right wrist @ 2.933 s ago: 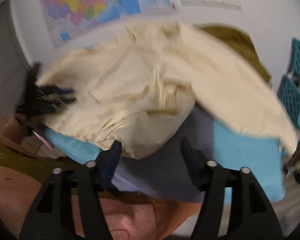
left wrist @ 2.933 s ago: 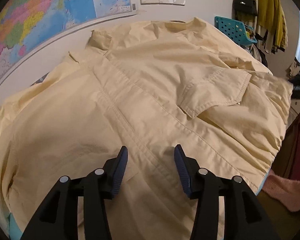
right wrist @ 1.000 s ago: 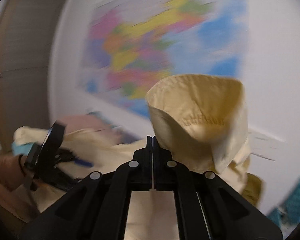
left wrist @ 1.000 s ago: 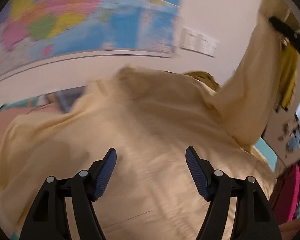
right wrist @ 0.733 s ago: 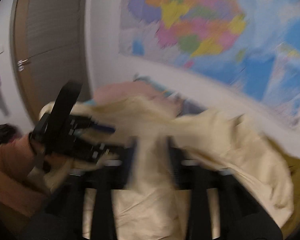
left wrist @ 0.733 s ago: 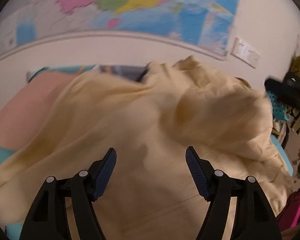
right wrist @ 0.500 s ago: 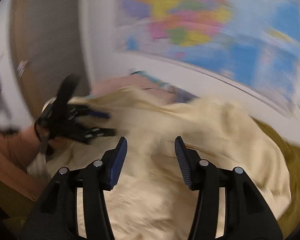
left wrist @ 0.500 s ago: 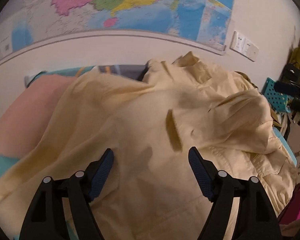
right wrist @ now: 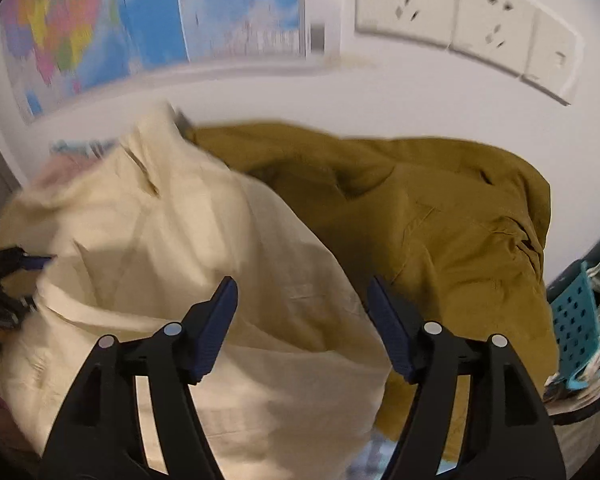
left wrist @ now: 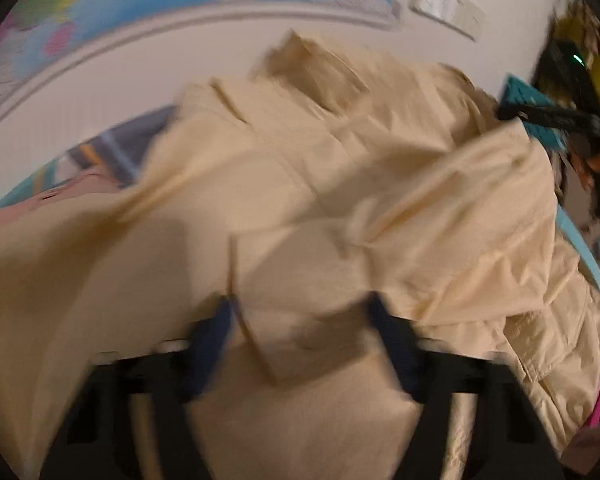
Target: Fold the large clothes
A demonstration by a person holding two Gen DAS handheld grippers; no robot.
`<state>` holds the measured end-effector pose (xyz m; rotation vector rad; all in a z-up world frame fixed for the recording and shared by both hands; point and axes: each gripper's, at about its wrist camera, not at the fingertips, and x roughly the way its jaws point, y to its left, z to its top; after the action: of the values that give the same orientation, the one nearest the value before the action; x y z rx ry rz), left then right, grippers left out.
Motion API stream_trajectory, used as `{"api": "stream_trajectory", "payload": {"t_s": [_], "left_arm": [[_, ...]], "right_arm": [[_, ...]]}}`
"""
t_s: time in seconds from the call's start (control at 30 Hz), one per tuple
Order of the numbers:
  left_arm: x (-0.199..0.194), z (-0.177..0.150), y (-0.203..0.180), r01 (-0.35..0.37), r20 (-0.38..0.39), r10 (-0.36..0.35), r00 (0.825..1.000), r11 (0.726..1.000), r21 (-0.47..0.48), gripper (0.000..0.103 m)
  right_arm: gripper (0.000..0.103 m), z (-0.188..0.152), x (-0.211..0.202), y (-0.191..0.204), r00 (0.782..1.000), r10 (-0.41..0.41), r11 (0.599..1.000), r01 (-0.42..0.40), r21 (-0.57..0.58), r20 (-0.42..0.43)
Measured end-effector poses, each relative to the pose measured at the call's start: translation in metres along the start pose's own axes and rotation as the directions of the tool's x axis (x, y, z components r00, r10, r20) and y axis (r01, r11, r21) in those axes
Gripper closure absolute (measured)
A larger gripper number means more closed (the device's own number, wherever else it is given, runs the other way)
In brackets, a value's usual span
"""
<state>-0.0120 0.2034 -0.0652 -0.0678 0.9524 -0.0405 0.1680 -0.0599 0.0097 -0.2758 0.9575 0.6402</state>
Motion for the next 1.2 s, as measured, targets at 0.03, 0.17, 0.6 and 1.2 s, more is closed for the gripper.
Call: {"api": "stream_trajectory", "payload": {"t_s": [0.03, 0.17, 0.6, 1.2], "left_arm": [[0.002, 0.001, -0.002, 0.018, -0.01, -0.018, 1.0, 1.0, 0.004, 0.074], [-0.023, 0.001, 0.004, 0.022, 0.026, -0.021, 0.999, 0.999, -0.042, 0.103], [-0.058, -0.012, 0.025, -0.004, 0.068, 0.008, 0.998, 0.998, -0.059, 0.051], [-0.04, 0.025, 0.024, 0.137, -0.04, -0.139, 0.989, 0.99, -0.04, 0.087]], "right_arm": [[0.063, 0.0, 0.008, 0.003, 1.0, -0.015, 0.999, 0.014, -0.036, -0.026], [0.096, 0.003, -0.005, 0.004, 0.999, -0.037, 0.997, 0.037, -0.074, 0.002], [0.08, 0.022, -0.001, -0.016, 0.99, -0.115, 0.992, 0.11, 0.059, 0.082], [0.048, -0.048, -0.031, 0.091, 0.979, 0.148, 0.937, -0.094, -0.337, 0.139]]}}
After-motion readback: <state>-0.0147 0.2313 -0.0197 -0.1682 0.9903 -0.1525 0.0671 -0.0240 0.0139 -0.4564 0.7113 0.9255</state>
